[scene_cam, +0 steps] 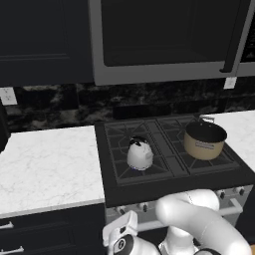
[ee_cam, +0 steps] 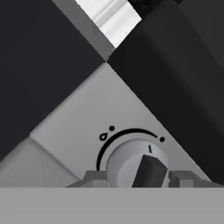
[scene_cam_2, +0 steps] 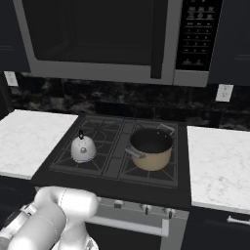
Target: Pick the kettle from the counter and place it on a stove burner. Then turn the burner on.
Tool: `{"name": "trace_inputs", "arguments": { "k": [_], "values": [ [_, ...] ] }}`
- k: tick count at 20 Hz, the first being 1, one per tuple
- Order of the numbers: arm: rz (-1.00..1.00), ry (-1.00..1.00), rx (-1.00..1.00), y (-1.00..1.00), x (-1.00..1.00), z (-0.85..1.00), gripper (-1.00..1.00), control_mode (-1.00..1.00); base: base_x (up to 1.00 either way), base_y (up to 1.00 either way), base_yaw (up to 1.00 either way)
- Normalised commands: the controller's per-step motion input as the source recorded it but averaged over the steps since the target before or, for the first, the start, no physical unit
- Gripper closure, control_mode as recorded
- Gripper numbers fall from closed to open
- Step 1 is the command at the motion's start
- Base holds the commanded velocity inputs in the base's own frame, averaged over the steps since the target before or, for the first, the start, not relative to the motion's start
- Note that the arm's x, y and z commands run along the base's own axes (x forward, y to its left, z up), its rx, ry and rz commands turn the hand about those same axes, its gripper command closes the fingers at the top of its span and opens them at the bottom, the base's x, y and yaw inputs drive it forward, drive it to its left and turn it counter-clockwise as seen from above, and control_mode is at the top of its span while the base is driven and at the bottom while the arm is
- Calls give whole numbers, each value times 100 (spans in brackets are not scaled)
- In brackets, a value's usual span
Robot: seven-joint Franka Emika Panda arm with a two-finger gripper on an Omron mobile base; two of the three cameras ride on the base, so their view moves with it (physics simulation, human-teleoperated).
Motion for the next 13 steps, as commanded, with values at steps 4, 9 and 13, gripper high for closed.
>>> {"name": "trace_inputs", "arguments": {
  "k": [4,9,13],
  "values": [
    [3,0,-40,53,19,22,100,-100,0,0,0],
    [3,24,-60,88,38,0,100,-100,0,0,0],
    [3,-2,-11,17,-7,0,100,-100,0,0,0]
  ]
}}
